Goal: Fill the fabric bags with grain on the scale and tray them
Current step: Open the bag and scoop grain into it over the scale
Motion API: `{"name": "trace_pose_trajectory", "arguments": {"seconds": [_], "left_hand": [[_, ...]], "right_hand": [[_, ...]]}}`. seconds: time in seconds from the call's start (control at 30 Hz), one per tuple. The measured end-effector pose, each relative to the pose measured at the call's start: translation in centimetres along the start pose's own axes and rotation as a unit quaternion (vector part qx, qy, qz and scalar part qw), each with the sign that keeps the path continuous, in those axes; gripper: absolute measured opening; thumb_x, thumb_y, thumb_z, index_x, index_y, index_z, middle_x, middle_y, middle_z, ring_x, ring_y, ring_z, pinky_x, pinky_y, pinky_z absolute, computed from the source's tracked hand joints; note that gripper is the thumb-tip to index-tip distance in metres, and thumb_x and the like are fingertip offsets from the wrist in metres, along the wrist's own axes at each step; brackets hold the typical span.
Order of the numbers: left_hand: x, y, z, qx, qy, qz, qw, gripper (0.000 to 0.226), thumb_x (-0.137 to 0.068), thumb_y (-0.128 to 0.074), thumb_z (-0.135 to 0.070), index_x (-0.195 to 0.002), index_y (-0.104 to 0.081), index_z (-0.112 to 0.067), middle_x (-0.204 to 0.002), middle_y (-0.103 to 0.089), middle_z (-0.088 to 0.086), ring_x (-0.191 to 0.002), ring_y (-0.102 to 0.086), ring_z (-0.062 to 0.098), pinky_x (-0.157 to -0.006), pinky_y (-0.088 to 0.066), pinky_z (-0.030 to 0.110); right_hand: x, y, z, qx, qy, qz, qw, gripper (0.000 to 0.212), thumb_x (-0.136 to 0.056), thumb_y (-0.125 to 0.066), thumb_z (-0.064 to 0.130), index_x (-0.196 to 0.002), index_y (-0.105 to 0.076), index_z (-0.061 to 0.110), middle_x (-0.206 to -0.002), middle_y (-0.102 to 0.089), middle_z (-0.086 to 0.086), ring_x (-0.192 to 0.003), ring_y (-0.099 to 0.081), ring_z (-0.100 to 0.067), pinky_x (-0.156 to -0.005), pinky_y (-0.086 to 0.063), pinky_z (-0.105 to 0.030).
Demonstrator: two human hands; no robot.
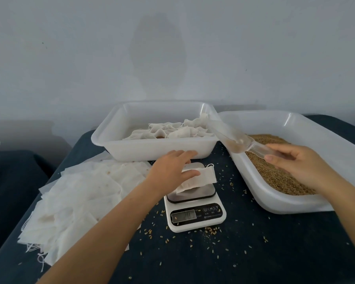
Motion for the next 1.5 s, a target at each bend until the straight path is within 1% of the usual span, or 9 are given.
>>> {"name": "trace_pose_trajectory", "arguments": {"seconds": [0.43, 0.57, 0.7, 0.9, 1.13, 1.23, 1.3, 1.37, 1.5], "left_hand": [[1.2, 0.1, 1.0, 0.002, 0.026, 0.001, 1.000, 0.046, -0.087, -0.056, -0.046, -0.128, -0.049, -0.026, -0.106, -0.059, -0.009, -0.089, -0.047, 0.006, -0.075, -0.039, 0.023], [1.3, -0.2, 0.8, -0.001, 0.026, -0.001, 1.000, 0.043, -0.087, -0.056, -0.045, -0.125, -0.051, -0.025, -0.106, -0.060, -0.009, -0.090, -0.050, 0.009, -0.076, -0.041, 0.026], [1.7, -0.2, 1.1, -0.002, 0.031, -0.006, 1.000, 0.041, -0.087, -0.057, -0.044, -0.123, -0.053, -0.025, -0.107, -0.060, -0.009, -0.089, -0.051, 0.008, -0.074, -0.039, 0.024], [2.6, 0.0, 2.0, 0.000, 0.051, -0.016, 0.999, 0.043, -0.087, -0.057, -0.045, -0.126, -0.051, -0.028, -0.104, -0.058, -0.014, -0.083, -0.046, 0.000, -0.072, -0.036, 0.019], [4.1, 0.7, 2.8, 0.034, 0.076, -0.037, 0.996, 0.039, -0.087, -0.057, -0.044, -0.123, -0.053, -0.030, -0.095, -0.051, -0.020, -0.082, -0.049, 0.000, -0.070, -0.037, 0.015], [4.8, 0.9, 3.3, 0.047, 0.090, -0.049, 0.994, 0.040, -0.086, -0.058, -0.044, -0.123, -0.055, -0.029, -0.093, -0.051, -0.021, -0.081, -0.050, 0.000, -0.068, -0.035, 0.008], [5.2, 1.1, 3.6, 0.056, 0.102, -0.060, 0.991, 0.039, -0.086, -0.058, -0.043, -0.122, -0.056, -0.028, -0.093, -0.053, -0.020, -0.080, -0.051, 0.000, -0.069, -0.037, 0.010], [5.4, 1.2, 3.8, 0.071, 0.112, -0.070, 0.989, 0.037, -0.086, -0.058, -0.041, -0.120, -0.057, -0.026, -0.092, -0.055, -0.018, -0.080, -0.053, 0.001, -0.070, -0.040, 0.013], [5.4, 1.2, 3.7, 0.090, 0.124, -0.079, 0.985, 0.033, -0.088, -0.059, -0.038, -0.118, -0.058, -0.025, -0.092, -0.057, -0.017, -0.079, -0.052, -0.003, -0.066, -0.038, 0.006]], "right_hand": [[-0.1, -0.7, -0.3, 0.034, -0.003, 0.000, 0.999, 0.029, -0.081, -0.066, 0.042, -0.099, -0.054, 0.060, -0.093, -0.062, 0.031, -0.087, -0.059, 0.004, -0.077, -0.044, -0.025], [-0.3, -0.1, -0.9, 0.037, -0.009, -0.036, 0.999, 0.021, -0.086, -0.060, 0.042, -0.105, -0.058, 0.051, -0.068, -0.065, 0.018, -0.059, -0.058, 0.003, -0.058, -0.039, -0.026], [-0.7, 0.8, -2.2, 0.092, -0.058, -0.083, 0.991, 0.011, -0.094, -0.049, 0.042, -0.103, -0.054, 0.036, -0.075, -0.062, 0.003, -0.064, -0.058, -0.016, -0.055, -0.041, -0.029], [-1.2, -0.7, -5.7, 0.223, -0.189, 0.037, 0.956, 0.037, -0.099, -0.039, 0.045, -0.092, -0.056, 0.013, -0.069, -0.057, -0.004, -0.059, -0.053, -0.019, -0.055, -0.037, -0.029], [-0.8, -1.4, -5.7, 0.304, -0.229, 0.109, 0.918, 0.055, -0.095, -0.037, 0.059, -0.109, -0.061, 0.011, -0.103, -0.064, -0.007, -0.082, -0.059, -0.019, -0.065, -0.044, -0.029], [-0.7, -0.2, -1.9, 0.288, -0.165, 0.019, 0.943, 0.042, -0.095, -0.050, 0.044, -0.126, -0.058, 0.016, -0.125, -0.061, -0.005, -0.106, -0.058, -0.023, -0.087, -0.045, -0.036], [0.1, 0.0, 2.3, 0.171, -0.084, -0.064, 0.980, 0.021, -0.092, -0.054, 0.041, -0.108, -0.064, 0.033, -0.108, -0.068, 0.008, -0.092, -0.063, -0.013, -0.079, -0.047, -0.032], [1.1, -2.6, 5.8, 0.055, -0.046, -0.021, 0.997, 0.017, -0.082, -0.054, 0.053, -0.084, -0.066, 0.041, -0.081, -0.071, 0.015, -0.072, -0.066, -0.004, -0.069, -0.048, -0.028], [0.8, -10.0, 6.5, 0.151, -0.076, 0.113, 0.979, 0.031, -0.087, -0.047, 0.060, -0.089, -0.061, 0.033, -0.083, -0.066, 0.009, -0.077, -0.065, -0.008, -0.069, -0.051, -0.028]]}}
Point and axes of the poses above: each hand's wrist, its own x-axis away from the middle knuckle, its own y-axis out of the back of the hand, z = x × y, the point moved 9 cm from there along -x, towards the middle knuckle
